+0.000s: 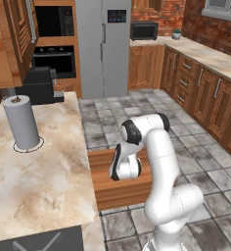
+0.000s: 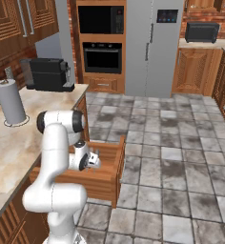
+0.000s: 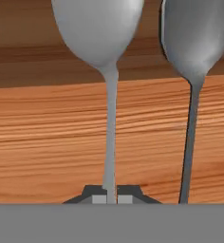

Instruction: Organize the utensils by type. Pick up the wooden spoons from the counter and place them in the open cabinet. Then pick up the metallic utensils from the counter and place them in the open drawer.

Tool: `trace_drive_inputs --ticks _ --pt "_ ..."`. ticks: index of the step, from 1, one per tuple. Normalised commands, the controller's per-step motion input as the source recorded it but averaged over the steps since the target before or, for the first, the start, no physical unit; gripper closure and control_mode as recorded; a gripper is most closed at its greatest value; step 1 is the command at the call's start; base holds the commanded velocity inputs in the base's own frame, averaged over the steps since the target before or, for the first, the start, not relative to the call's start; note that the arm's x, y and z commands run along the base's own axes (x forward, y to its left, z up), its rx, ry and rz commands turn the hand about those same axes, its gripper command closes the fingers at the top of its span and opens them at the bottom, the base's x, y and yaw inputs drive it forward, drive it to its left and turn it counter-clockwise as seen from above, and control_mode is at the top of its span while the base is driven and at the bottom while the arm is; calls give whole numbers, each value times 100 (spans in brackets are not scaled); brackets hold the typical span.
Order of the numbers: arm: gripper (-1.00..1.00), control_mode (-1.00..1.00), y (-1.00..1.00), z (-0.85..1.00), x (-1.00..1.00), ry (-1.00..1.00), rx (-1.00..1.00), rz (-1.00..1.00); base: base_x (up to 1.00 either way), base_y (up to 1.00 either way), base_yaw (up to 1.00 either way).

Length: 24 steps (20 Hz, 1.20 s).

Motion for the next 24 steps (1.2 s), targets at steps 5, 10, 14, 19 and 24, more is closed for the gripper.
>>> trace_drive_inputs --ticks 5,10,14,19,24 --pt "100 -100 0 -35 33 0 1 0 0 0 0" --pt "-100 -100 0 -20 12 0 0 0 0 0 0" --pt "-100 -100 0 0 0 -2 0 0 0 0 0" --pt "-100 -100 -1 19 0 -5 0 0 0 0 0" --pt "-100 -100 -2 57 0 -1 4 0 0 0 0"
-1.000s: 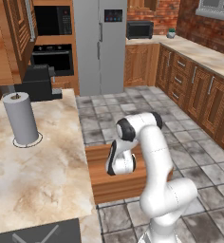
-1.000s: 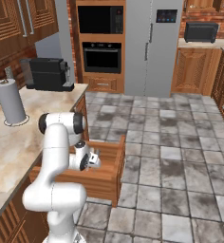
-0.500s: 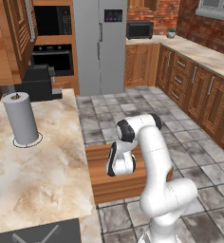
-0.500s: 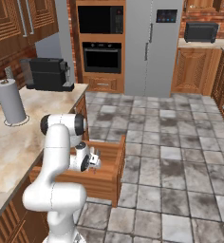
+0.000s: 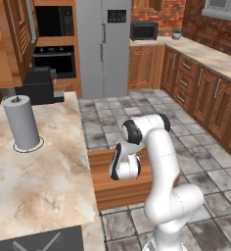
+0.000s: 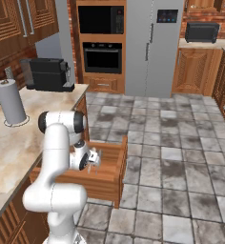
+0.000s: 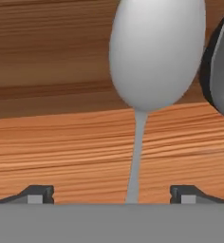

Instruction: Organize the utensils by type. Pick up the wooden spoons from the counter and place them in the open cabinet. Then pick up the metallic utensils from the counter and place them in the open drawer.

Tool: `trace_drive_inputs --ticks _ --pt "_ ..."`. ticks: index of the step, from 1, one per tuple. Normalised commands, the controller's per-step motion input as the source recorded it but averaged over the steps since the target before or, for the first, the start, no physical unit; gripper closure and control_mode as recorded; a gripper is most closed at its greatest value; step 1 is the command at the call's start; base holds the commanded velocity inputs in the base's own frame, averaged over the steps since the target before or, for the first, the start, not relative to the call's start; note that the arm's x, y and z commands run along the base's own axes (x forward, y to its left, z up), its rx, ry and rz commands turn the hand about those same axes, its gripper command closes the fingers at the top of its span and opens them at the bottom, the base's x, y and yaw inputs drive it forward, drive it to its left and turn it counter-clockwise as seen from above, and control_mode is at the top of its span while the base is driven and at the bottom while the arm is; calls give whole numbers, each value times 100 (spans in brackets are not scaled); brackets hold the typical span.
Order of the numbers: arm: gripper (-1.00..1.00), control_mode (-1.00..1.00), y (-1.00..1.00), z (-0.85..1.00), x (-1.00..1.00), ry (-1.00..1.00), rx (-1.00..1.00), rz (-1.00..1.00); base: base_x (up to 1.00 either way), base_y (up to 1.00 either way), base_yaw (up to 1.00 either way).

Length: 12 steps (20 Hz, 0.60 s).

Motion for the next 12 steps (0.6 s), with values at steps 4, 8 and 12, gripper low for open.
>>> trace_drive_inputs --ticks 4,8,12 --pt "-100 -100 -2 73 0 -4 3 0 0 0 0" --pt "-100 -100 -13 79 -12 -6 2 0 0 0 0" --pt "-100 -100 -12 83 -32 -9 0 0 0 0 0"
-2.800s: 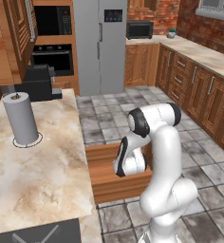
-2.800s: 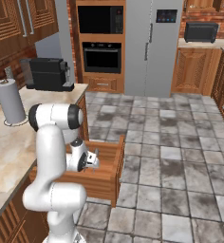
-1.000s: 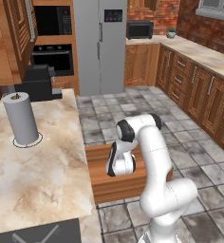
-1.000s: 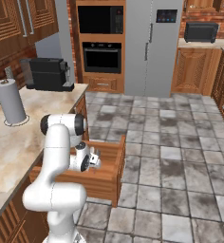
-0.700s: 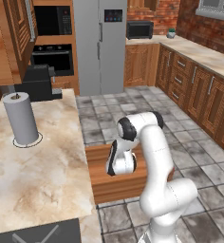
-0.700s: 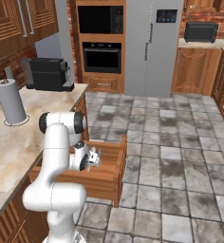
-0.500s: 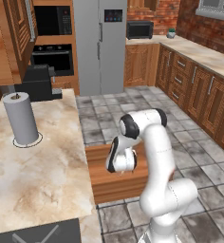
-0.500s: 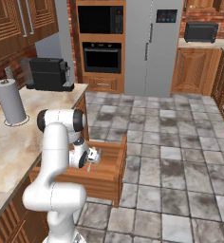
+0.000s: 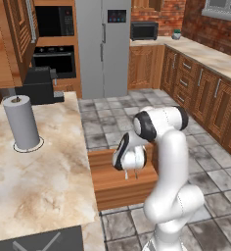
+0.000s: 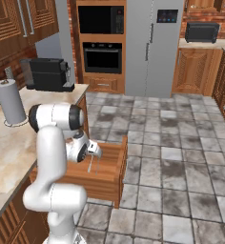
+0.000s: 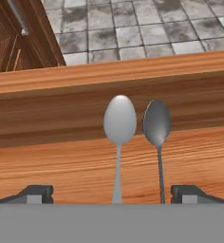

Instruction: Organize the utensils by type. Pick up the wooden spoons from the counter and place them in the open cabinet. Then pick up the metallic utensils from the counter and place them in the open drawer.

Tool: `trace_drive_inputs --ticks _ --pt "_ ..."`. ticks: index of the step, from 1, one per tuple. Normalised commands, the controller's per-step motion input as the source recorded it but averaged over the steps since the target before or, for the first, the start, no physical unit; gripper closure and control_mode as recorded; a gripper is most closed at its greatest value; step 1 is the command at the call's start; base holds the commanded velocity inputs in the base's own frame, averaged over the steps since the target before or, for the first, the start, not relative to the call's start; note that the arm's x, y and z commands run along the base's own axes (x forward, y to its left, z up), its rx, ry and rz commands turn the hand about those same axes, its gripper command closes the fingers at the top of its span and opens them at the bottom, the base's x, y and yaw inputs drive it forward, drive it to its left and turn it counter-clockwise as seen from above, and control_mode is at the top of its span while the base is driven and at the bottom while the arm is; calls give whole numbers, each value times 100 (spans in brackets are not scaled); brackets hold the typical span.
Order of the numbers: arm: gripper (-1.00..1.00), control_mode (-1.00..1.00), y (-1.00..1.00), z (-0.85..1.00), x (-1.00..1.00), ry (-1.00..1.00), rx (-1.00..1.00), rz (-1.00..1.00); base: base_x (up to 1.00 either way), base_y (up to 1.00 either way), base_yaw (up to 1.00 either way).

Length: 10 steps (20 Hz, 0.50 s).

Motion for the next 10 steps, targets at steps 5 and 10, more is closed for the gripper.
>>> trace_drive_inputs --ticks 5,10 --pt "-100 -100 -24 89 -51 -10 0 0 0 0 0" --pt "-100 -100 -8 99 -54 -15 0 0 0 0 0"
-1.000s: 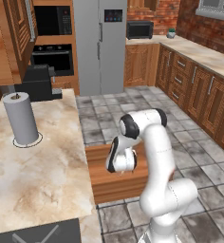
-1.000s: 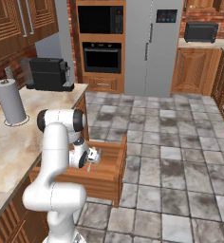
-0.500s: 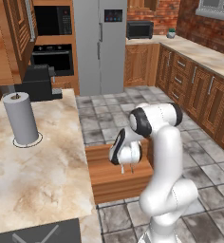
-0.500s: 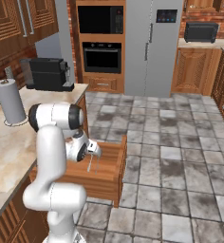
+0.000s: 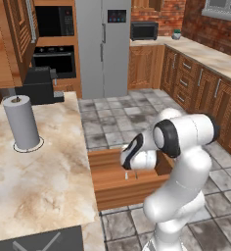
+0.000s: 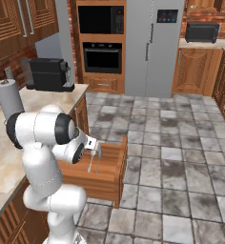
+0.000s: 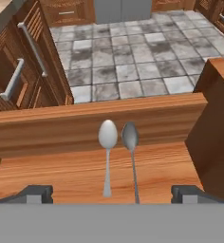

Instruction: Organize the utensils by type. Pick up the wooden spoons from the counter and place them in the open cabinet. Then pick up the metallic utensils from the counter and place them in the open drawer.

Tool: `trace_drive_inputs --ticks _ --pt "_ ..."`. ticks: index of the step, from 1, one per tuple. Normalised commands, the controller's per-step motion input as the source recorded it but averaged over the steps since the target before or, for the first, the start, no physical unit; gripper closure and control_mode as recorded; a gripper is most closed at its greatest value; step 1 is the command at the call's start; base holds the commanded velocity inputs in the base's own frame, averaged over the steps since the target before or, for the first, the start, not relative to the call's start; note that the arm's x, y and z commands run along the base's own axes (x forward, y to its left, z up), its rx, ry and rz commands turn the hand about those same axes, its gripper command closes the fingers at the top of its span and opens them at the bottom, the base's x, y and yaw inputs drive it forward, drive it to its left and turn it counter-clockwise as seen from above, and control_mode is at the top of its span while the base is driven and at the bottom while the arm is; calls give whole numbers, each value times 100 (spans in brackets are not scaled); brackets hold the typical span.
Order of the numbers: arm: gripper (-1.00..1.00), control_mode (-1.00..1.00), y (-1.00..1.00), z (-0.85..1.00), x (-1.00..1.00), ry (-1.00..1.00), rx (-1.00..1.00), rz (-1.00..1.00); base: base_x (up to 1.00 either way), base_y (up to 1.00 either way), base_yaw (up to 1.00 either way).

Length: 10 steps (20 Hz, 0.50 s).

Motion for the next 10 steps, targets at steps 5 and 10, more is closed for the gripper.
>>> trace_drive_inputs --ticks 5,10 --pt "-100 -100 -2 100 -49 -13 0 0 0 0 0" --pt "-100 -100 0 100 -38 -4 0 0 0 0 0"
